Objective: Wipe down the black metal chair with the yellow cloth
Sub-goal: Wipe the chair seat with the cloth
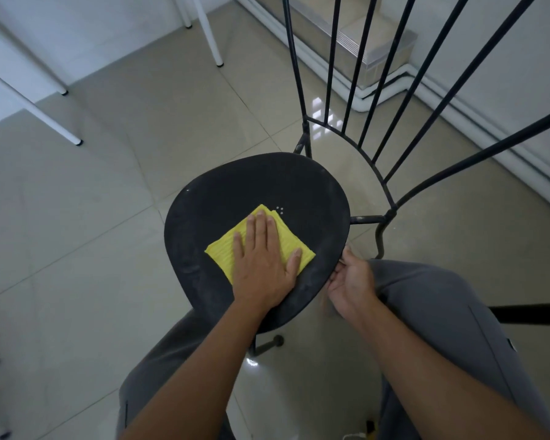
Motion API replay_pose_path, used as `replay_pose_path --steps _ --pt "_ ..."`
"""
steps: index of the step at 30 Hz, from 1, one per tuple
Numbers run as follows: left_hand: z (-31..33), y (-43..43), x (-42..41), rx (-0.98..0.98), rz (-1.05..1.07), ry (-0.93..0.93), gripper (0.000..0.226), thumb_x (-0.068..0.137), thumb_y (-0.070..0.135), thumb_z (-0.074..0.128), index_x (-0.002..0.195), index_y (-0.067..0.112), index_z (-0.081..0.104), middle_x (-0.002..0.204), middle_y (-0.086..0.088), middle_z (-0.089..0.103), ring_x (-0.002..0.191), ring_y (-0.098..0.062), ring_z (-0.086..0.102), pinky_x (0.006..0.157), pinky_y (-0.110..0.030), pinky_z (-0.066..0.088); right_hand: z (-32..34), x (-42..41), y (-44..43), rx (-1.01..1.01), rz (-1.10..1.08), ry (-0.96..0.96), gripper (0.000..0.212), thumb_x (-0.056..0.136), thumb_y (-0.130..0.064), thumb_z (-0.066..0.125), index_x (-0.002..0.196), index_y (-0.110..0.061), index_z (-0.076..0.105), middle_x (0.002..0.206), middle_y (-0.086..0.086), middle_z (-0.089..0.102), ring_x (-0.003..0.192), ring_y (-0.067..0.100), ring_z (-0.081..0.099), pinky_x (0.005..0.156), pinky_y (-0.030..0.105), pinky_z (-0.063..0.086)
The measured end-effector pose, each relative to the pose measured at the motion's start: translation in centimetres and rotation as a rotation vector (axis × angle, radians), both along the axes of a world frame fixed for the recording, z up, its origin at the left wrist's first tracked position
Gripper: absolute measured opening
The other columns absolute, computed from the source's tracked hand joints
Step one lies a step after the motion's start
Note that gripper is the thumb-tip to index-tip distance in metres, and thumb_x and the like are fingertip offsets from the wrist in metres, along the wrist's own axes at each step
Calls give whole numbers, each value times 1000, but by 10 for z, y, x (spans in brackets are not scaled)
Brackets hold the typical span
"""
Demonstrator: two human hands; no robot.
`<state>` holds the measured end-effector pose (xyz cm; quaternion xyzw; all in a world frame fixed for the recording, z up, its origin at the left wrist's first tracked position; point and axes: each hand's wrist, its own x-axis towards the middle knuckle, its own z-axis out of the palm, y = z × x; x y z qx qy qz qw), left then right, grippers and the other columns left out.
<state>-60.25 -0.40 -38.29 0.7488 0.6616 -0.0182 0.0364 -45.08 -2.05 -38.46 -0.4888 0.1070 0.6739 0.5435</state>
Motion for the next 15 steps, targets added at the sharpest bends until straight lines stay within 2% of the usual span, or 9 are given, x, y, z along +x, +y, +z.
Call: replay_pose_path --steps 6,8,12,15 --pt "-1 23 53 -8 -81 -57 84 95 62 21 154 4 17 164 -13 11 152 -29 5 120 -54 11 -5 0 -3 10 16 29 42 103 -26 45 135 0 56 95 12 70 80 22 69 58 26 58" --pt "-1 42 60 -15 -76 -65 84 95 63 21 154 4 17 163 -13 12 151 -29 6 120 -55 12 -5 0 -2 11 11 29 35 103 -25 45 130 -6 58 94 10 69 80 21 68 62 27 57" --pt "-2 78 44 -31 -13 -71 84 95 63 17 155 6 11 164 -11 6 152 -27 1 121 -53 8 -8 1 -1 0 8 23 26 103 -24 44 122 -12 58 95 9 69 82 19 68 65 28 57" --pt "-1 92 6 -22 92 -50 83 95 64 17 156 8 6 165 -9 3 152 -26 -1 122 -51 5 -13 1 -1 -5 18 16 27 103 -25 45 124 -13 57 101 10 70 84 20 69 65 27 58"
